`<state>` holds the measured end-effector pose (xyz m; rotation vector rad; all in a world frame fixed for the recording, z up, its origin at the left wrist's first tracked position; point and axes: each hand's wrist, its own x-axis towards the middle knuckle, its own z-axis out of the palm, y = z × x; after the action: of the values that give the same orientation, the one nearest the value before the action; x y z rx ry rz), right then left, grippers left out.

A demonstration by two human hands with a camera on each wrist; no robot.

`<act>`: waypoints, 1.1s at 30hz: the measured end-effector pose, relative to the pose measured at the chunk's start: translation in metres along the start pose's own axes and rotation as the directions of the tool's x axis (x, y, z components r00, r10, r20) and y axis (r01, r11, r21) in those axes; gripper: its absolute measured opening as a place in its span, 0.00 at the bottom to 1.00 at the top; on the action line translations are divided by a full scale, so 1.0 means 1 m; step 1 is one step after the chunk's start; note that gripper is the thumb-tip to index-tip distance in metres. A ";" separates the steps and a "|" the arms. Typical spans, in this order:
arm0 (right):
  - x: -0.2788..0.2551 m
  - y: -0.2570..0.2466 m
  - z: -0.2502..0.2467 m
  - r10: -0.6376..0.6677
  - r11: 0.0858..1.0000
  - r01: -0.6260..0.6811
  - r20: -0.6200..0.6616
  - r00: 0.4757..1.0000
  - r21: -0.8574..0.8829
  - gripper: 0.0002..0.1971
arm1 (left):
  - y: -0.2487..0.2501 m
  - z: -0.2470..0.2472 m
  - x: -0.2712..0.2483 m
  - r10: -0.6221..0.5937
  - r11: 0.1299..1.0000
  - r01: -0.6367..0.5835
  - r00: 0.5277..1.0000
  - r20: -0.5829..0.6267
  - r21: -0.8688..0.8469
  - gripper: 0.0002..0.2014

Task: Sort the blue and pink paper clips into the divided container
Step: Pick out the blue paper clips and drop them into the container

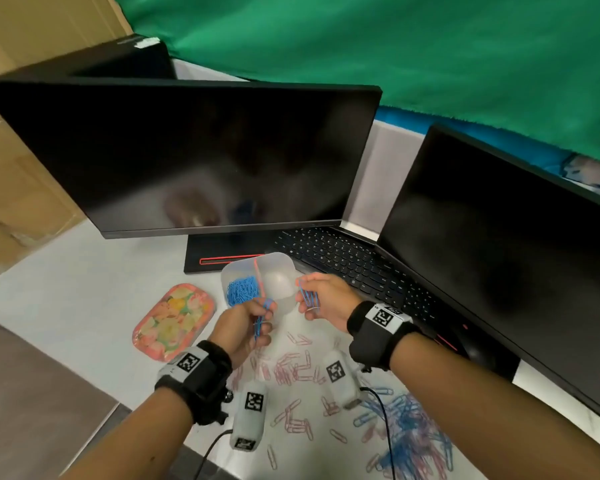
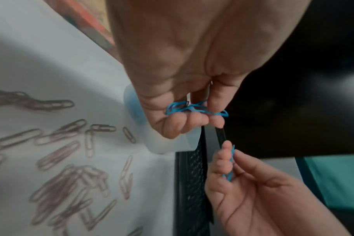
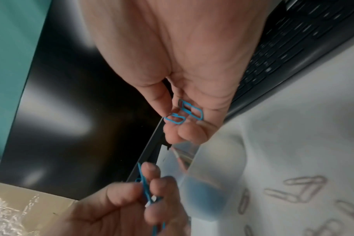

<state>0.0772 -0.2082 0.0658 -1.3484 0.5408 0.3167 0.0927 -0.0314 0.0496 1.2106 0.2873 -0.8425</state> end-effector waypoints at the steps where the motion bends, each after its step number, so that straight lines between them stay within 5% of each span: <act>1: 0.003 -0.005 0.009 0.005 1.000 -0.005 0.012 1.000 0.001 0.05 | 0.008 -0.002 0.000 0.013 0.998 -0.015 1.000 -0.025 -0.057 0.10; 10: 0.028 -0.036 0.074 0.126 0.992 -0.122 0.096 0.987 -0.045 0.12 | 0.058 -0.010 0.019 0.102 0.981 -0.135 0.970 -0.222 -0.140 0.05; 19: 0.049 -0.038 0.106 -0.074 0.854 0.092 0.055 0.996 -0.512 0.12 | 0.068 -0.021 0.035 0.147 0.988 -0.128 0.948 -0.283 0.086 0.17; 26: 0.049 -0.034 0.087 -0.144 0.835 0.120 -0.003 0.990 -0.537 0.17 | 0.068 -0.016 0.041 0.192 0.969 -0.140 0.945 -0.264 0.203 0.09; 33: 0.005 0.004 0.006 -0.153 0.850 0.079 -0.099 0.983 -0.520 0.11 | 0.046 0.014 0.039 0.190 0.937 -0.146 0.975 -0.112 0.317 0.05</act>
<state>0.0805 -0.2025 0.0608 -1.9303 0.5029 0.2797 0.1487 -0.0556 0.0631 1.5677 0.1657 -0.6676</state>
